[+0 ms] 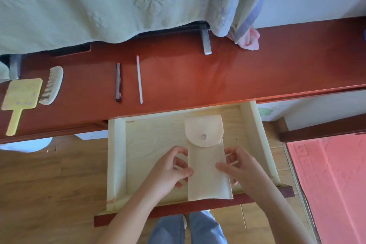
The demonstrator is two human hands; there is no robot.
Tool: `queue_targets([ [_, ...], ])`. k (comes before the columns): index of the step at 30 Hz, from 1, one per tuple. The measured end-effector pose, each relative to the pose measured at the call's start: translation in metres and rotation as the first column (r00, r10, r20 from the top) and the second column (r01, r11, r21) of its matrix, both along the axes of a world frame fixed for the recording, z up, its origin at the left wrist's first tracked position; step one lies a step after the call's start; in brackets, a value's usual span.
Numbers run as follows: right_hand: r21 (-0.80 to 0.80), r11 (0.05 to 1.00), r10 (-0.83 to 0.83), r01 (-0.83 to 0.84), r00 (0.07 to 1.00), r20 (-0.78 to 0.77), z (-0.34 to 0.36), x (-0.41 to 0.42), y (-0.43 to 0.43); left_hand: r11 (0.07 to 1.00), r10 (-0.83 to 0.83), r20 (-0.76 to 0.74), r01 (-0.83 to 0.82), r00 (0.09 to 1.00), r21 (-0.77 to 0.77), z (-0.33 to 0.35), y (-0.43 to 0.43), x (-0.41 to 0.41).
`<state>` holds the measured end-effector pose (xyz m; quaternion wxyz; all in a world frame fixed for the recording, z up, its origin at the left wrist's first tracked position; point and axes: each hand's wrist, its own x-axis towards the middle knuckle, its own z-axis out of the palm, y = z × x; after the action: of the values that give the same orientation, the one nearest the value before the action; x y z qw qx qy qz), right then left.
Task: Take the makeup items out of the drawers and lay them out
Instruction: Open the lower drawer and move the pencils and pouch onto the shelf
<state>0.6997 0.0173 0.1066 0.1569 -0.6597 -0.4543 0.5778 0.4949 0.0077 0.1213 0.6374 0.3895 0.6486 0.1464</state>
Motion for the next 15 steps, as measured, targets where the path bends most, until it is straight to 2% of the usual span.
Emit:
queue_targets([
  [5,0.186,0.982,-0.023,0.021,1.0,0.012,0.022,-0.017,0.035,0.973,0.072,-0.087,-0.051,0.994,0.225,0.01,0.032,-0.005],
  [10,0.384,0.923,-0.006,-0.035,0.994,0.106,0.034,-0.036,0.103,0.909,0.175,-0.111,-0.117,0.978,0.401,0.015,0.092,-0.01],
  [15,0.413,0.902,0.04,-0.126,0.977,0.211,0.025,-0.052,0.166,0.868,0.228,-0.202,-0.105,0.952,0.485,0.004,0.148,-0.015],
])
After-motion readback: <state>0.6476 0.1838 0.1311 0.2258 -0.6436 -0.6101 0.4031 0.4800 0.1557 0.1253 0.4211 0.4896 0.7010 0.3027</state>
